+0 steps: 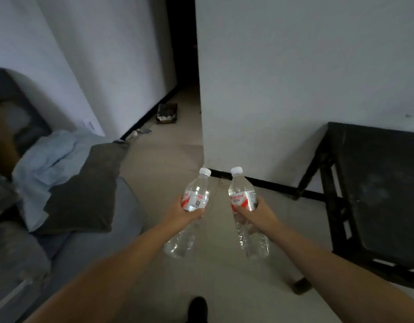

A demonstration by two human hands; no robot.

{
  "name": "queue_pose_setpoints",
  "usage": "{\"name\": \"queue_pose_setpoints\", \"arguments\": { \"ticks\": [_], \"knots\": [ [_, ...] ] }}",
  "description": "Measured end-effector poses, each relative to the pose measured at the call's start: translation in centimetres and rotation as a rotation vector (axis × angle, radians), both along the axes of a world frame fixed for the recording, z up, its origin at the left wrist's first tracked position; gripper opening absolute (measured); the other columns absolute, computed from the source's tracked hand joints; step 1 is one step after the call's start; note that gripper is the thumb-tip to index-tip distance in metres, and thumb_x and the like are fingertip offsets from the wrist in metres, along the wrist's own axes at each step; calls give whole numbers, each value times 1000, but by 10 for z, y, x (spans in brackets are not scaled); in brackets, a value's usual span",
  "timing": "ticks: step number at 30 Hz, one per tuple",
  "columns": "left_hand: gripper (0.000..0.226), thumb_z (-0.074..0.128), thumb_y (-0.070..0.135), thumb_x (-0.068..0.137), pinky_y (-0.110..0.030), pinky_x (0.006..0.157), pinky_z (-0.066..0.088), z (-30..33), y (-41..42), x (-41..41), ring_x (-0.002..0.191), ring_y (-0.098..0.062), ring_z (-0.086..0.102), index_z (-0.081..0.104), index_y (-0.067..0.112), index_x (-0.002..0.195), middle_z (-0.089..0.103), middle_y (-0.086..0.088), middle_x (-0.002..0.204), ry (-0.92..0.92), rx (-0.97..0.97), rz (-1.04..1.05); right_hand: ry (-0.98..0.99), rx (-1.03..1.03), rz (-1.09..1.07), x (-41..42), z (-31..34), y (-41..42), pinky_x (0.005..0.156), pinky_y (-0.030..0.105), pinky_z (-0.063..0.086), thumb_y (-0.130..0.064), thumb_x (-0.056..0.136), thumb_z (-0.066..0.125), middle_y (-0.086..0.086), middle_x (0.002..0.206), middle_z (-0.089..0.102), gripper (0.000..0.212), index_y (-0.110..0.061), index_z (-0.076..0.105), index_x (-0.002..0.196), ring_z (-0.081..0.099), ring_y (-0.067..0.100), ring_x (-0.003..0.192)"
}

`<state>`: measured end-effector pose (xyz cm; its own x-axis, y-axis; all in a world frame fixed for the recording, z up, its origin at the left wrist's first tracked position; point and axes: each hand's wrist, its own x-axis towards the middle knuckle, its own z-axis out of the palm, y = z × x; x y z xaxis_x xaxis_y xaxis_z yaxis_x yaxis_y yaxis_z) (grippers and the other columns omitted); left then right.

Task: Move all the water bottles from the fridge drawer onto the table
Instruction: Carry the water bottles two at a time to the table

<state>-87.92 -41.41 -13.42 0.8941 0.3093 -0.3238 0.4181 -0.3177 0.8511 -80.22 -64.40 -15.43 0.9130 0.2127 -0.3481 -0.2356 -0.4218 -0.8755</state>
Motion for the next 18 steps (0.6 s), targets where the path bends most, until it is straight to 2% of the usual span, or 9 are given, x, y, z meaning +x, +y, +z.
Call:
{"name": "queue_pose_setpoints", "arguments": {
  "ticks": [2, 4, 6, 8, 11, 15, 18],
  "knots": [
    [58, 79, 30, 71, -28, 79, 51, 8, 13, 47, 92, -15, 66, 51, 19, 120, 67, 1, 107, -11, -20, -60, -1, 27, -54, 32, 5, 7, 53, 42, 60, -59, 58, 78, 6, 98, 70, 70, -19, 56, 112, 72, 20, 76],
    [56, 79, 24, 74, -32, 85, 50, 12, 19, 89, 93, -17, 63, 46, 21, 118, 63, 1, 109, -33, -31, -97, -1, 34, -117, 57, 8, 9, 51, 38, 59, -62, 56, 79, 7, 97, 71, 73, -18, 58, 111, 72, 19, 75],
    [54, 80, 24, 72, -39, 90, 52, 11, 18, 127, 92, -18, 63, 45, 25, 113, 63, 0, 109, -31, -33, -141, 11, 58, -178, 78, 11, 6, 49, 33, 56, -62, 55, 79, 8, 97, 71, 77, -15, 57, 112, 73, 19, 73],
    [55, 80, 27, 72, -41, 89, 53, 8, 12, 162, 91, -17, 64, 48, 21, 116, 64, 0, 108, -17, -46, -205, 17, 71, -228, 99, 9, -1, 50, 32, 55, -61, 54, 79, 8, 97, 71, 78, -15, 56, 113, 73, 21, 73],
    [72, 82, 35, 67, -40, 91, 52, -1, -6, 205, 95, -16, 65, 49, 14, 127, 66, -1, 114, 10, -27, -290, 39, 53, -278, 127, -2, -20, 53, 36, 59, -65, 52, 80, 8, 99, 70, 82, -16, 56, 113, 73, 22, 78],
    [58, 79, 33, 71, -28, 82, 48, -4, -49, 271, 93, -14, 61, 46, 21, 118, 60, 7, 107, 24, 12, -414, 32, 37, -368, 174, -19, -57, 68, 43, 61, -70, 50, 78, 4, 98, 70, 81, -19, 57, 110, 71, 20, 83],
    [67, 79, 35, 71, -27, 83, 47, -1, -87, 330, 97, -15, 61, 45, 21, 127, 58, 8, 111, 5, 50, -467, 15, 23, -422, 218, -19, -92, 70, 43, 61, -71, 50, 77, 5, 95, 71, 82, -17, 57, 108, 71, 19, 82]
  ]
}}
